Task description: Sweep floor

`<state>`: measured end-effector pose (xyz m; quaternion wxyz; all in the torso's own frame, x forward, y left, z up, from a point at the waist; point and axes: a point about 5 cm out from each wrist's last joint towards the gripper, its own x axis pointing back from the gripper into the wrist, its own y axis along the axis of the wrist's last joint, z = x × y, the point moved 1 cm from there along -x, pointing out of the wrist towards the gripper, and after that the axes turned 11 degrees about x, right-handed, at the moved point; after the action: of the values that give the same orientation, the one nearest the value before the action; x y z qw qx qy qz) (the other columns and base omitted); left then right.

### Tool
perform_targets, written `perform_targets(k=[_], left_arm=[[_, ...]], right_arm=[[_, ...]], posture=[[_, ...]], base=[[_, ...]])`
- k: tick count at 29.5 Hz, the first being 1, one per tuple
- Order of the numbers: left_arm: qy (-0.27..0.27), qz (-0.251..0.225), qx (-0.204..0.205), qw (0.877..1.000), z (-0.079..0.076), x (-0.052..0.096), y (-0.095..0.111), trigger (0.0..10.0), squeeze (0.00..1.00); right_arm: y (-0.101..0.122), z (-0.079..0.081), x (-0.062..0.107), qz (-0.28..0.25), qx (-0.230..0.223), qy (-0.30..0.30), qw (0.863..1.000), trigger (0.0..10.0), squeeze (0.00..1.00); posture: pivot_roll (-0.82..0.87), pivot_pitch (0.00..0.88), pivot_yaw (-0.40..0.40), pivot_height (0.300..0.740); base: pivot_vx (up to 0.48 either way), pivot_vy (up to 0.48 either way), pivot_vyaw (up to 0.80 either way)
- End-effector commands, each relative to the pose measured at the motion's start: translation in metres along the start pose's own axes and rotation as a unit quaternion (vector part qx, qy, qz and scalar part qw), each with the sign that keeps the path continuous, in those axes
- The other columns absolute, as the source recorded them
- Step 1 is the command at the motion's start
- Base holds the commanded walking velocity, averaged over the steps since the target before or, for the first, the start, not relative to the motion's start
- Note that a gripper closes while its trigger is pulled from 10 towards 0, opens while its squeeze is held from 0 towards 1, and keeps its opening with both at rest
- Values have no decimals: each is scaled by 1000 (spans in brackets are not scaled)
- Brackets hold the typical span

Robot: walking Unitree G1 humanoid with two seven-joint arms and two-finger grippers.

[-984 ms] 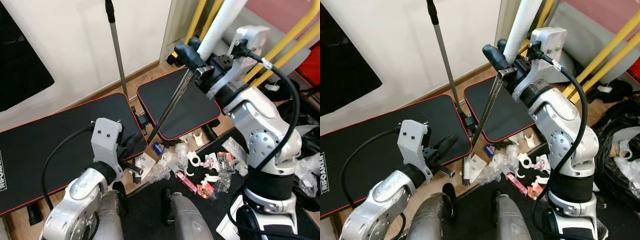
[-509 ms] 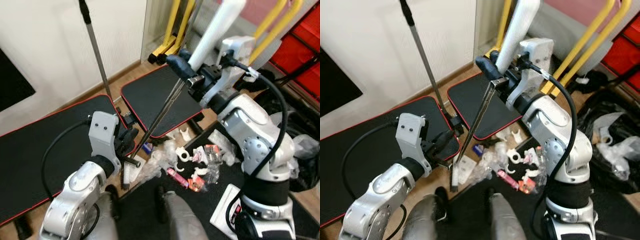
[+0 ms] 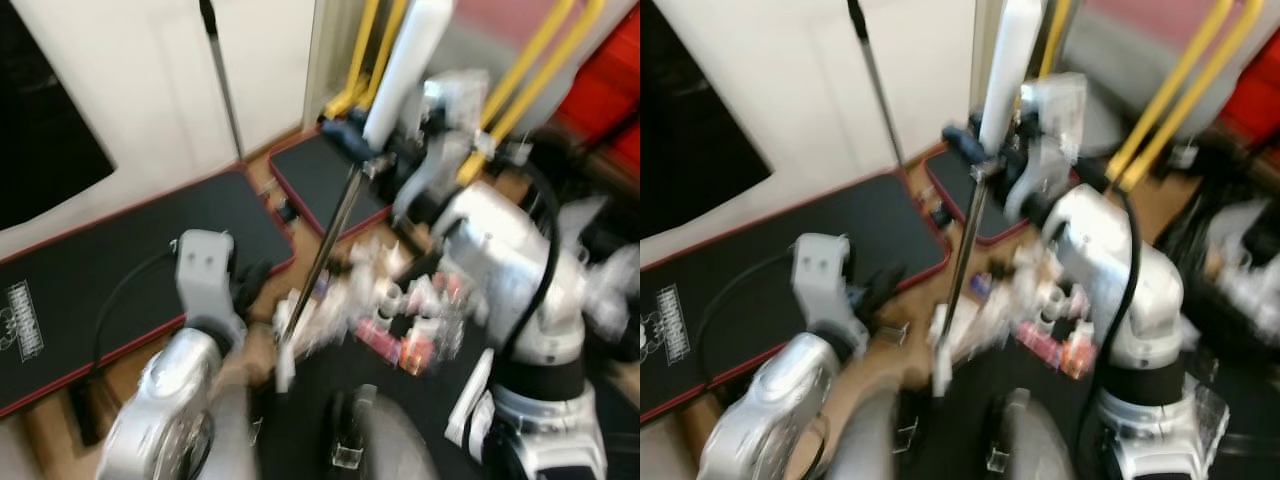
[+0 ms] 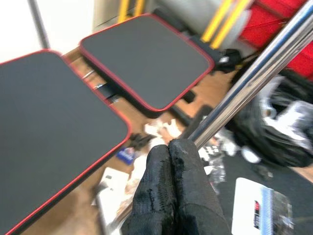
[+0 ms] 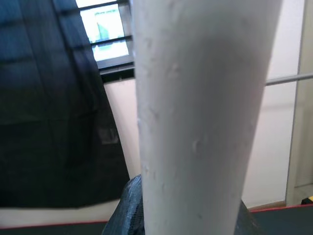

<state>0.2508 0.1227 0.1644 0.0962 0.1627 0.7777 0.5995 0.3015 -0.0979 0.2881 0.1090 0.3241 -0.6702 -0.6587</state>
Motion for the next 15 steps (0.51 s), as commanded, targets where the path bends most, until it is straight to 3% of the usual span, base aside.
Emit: perform_targets(k=[1, 5, 15], left_arm=[[1, 14, 5, 1000, -1, 2, -7, 10000, 0], [1, 13, 6, 1000, -1, 2, -7, 10000, 0], [3, 6, 20, 1000, 0, -1, -7, 10000, 0]], right_arm=[[4, 1, 2, -12, 3, 4, 1000, 10000, 0], [3, 1, 2, -8, 4, 1, 1000, 10000, 0], [-6, -5, 2, 16, 21, -12, 1000, 10000, 0]], posture=[[-112, 255, -157, 740], [-113, 254, -157, 740], [-138, 233, -181, 740]], base=[[-277, 0, 0], [-274, 0, 0], [0, 0, -800]])
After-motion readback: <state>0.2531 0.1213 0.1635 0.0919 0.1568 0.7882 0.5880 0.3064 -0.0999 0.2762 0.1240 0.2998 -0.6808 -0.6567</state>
